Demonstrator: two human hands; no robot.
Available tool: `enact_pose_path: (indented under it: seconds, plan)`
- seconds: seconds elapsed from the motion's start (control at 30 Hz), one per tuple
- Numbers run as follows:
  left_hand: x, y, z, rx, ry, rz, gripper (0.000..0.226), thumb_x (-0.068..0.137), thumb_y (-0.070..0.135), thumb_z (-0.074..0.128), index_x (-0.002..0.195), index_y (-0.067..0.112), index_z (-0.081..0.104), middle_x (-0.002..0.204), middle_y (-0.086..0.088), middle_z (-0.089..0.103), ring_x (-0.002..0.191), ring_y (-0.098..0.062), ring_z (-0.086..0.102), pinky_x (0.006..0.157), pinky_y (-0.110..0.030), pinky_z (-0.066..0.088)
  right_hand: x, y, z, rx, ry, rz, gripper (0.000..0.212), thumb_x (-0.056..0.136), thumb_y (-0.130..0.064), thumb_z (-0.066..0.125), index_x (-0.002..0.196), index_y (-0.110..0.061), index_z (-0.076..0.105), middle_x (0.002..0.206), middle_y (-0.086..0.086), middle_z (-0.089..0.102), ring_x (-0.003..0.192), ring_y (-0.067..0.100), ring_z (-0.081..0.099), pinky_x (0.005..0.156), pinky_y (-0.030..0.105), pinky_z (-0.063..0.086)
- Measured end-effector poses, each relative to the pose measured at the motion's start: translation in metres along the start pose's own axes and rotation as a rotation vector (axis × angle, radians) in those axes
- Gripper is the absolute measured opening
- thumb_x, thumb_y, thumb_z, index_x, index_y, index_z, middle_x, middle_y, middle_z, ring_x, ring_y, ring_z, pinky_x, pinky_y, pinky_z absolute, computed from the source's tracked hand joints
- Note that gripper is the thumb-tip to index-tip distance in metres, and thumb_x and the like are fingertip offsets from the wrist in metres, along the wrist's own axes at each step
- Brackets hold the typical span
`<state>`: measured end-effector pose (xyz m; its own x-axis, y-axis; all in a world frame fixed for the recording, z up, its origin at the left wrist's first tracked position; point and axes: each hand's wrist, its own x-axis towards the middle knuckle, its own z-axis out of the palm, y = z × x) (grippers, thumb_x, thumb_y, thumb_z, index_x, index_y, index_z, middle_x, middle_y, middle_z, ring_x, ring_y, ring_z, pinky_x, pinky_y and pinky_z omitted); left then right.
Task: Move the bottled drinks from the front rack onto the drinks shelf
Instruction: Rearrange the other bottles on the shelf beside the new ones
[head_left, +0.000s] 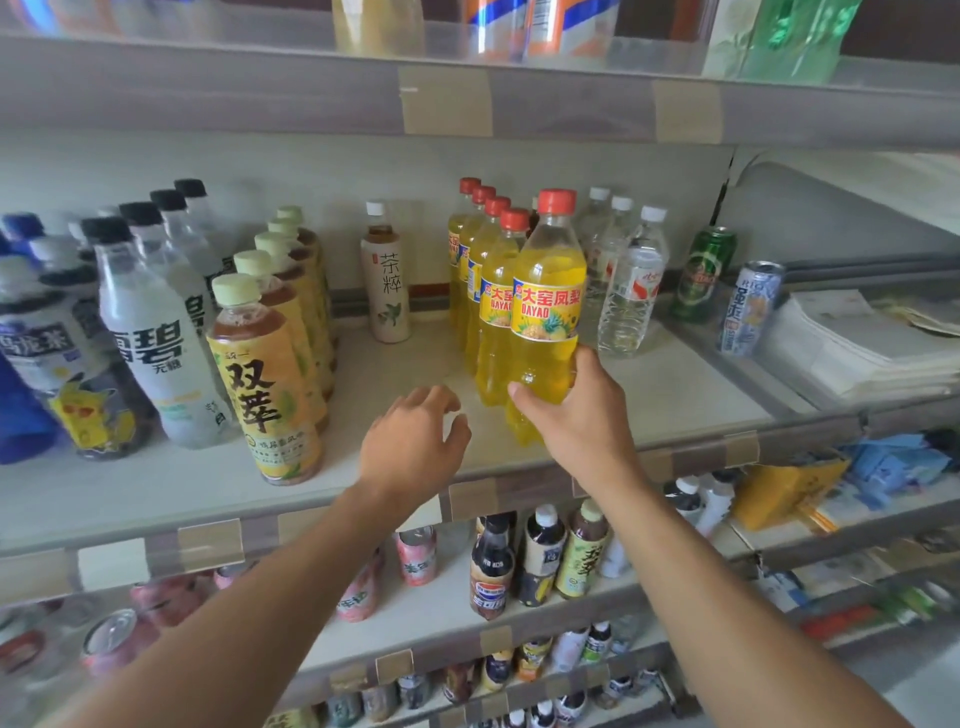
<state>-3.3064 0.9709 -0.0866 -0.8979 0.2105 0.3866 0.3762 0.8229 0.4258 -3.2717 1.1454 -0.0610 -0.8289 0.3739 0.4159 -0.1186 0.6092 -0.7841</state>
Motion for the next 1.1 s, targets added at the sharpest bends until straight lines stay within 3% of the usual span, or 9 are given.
enact_pose_path:
  seconds: [0.47, 0.77, 1.1]
  plan:
    - [0.018, 0.012, 0.013, 0.008, 0.047, -0.041, 0.025, 0.095, 0.036, 0.053, 0.115, 0.022, 0.059, 0.115, 0.005, 0.064, 0.105, -0.022, 0.061, 0.080, -0.034, 0.049, 0.012, 0.027, 0.031, 0.021, -0.031, -0.024, 0.056, 0.076, -0.040, 0.082, 0.118, -0.016, 0.054, 0.112, -0.001, 0.063, 0.100, 0.017, 0.059, 0.079, 0.024, 0.044]
    - [0.021, 0.012, 0.018, 0.012, 0.044, -0.069, 0.025, 0.095, 0.037, 0.052, 0.116, 0.025, 0.058, 0.116, 0.006, 0.063, 0.103, -0.020, 0.061, 0.080, -0.035, 0.052, 0.014, 0.028, 0.039, 0.006, -0.064, -0.059, 0.070, 0.078, -0.044, 0.079, 0.132, -0.014, 0.045, 0.126, 0.003, 0.056, 0.113, 0.020, 0.056, 0.083, 0.022, 0.040]
    - [0.022, 0.013, 0.015, 0.026, 0.044, -0.040, 0.026, 0.095, 0.038, 0.052, 0.116, 0.025, 0.058, 0.116, 0.006, 0.063, 0.103, -0.019, 0.061, 0.080, -0.035, 0.052, 0.012, 0.030, 0.038, -0.028, -0.040, -0.065, 0.070, 0.081, -0.042, 0.077, 0.134, -0.011, 0.043, 0.127, 0.006, 0.055, 0.114, 0.022, 0.056, 0.079, 0.018, 0.036]
